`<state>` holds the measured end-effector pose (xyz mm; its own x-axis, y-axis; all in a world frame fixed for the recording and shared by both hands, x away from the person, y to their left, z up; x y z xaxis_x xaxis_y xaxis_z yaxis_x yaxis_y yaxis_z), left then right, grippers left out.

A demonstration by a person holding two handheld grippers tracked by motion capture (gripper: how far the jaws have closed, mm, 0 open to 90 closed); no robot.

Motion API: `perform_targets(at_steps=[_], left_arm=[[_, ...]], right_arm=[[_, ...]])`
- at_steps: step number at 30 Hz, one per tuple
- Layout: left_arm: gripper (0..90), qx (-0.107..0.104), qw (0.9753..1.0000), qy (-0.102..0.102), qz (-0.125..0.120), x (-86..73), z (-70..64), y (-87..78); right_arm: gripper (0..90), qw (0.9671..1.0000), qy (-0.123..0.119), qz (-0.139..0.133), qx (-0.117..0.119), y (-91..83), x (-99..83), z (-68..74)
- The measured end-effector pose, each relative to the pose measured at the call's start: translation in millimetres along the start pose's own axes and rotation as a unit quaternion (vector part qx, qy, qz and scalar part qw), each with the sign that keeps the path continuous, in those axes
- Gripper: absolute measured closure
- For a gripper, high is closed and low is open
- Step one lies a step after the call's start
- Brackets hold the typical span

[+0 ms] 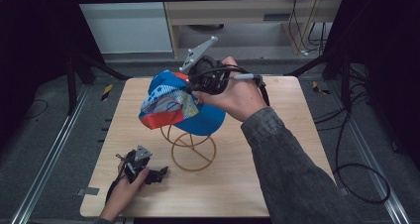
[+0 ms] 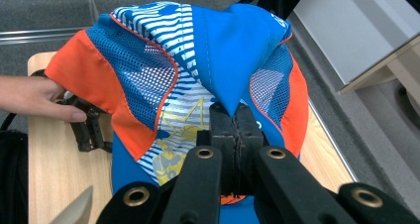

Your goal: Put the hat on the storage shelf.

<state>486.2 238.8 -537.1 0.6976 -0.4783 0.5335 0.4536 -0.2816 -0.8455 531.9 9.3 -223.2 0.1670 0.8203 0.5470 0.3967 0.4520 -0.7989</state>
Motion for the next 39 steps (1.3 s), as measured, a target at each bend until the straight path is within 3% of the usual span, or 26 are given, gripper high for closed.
perform_targets(at_steps=[19, 39], left_arm=[[0.0, 0.000, 1.0000, 0.000, 0.000, 0.0, -0.1, 0.0], [0.0, 0.000, 1.0000, 0.000, 0.000, -0.1, -0.2, 0.0]], right_arm=[[90.0, 0.9992, -0.010, 0.032, 0.021, 34.7, 5.8, 11.2], [89.7, 0.9986, -0.006, 0.041, 0.032, 50.9, 7.0, 13.4]])
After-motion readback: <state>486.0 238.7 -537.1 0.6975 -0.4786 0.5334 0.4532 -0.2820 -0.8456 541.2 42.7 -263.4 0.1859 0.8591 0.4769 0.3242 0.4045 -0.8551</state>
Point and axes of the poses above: each handheld gripper's, and its own axes: y roughly forward along the jaws, x roughly out of its top, z roughly to its left, the point moved 4 cm from there along y, roughly forward along the jaws, and after that the axes turned 13 degrees about z, right-handed, at the moved point
